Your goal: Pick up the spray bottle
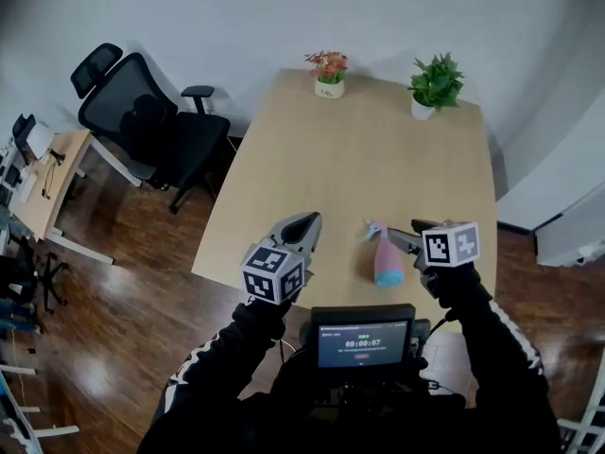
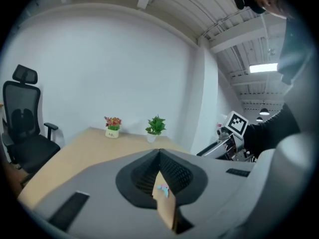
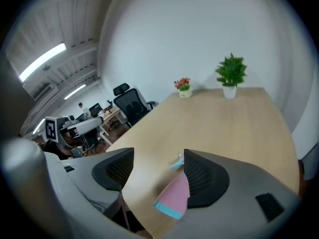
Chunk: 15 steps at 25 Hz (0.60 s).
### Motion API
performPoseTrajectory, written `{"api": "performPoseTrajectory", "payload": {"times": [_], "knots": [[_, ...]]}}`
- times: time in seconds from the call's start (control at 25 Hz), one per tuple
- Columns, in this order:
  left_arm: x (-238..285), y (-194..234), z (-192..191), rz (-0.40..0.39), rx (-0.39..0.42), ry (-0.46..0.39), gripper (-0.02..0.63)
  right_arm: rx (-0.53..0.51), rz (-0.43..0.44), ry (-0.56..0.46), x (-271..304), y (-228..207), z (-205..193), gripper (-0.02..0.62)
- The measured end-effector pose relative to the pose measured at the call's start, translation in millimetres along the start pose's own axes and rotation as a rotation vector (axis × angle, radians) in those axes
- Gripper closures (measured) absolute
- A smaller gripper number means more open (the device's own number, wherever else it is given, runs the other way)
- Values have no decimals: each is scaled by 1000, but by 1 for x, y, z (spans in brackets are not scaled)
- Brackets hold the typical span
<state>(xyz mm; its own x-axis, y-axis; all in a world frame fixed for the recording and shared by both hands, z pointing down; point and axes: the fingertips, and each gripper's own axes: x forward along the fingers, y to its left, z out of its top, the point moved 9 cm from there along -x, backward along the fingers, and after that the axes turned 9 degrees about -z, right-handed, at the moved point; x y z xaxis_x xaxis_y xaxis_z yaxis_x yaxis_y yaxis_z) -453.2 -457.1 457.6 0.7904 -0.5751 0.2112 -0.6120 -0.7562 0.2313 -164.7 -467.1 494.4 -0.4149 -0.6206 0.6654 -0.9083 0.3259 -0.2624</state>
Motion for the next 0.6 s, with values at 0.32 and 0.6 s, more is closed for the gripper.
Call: {"api": "performPoseTrajectory", "payload": {"times": [0.32, 0.6], "knots": [[61, 63, -37, -118, -139, 57, 603, 217, -69, 454, 130, -49, -50, 190], [75, 99, -53, -152, -176, 108, 603, 219, -155, 576, 180, -62, -55, 190]]}}
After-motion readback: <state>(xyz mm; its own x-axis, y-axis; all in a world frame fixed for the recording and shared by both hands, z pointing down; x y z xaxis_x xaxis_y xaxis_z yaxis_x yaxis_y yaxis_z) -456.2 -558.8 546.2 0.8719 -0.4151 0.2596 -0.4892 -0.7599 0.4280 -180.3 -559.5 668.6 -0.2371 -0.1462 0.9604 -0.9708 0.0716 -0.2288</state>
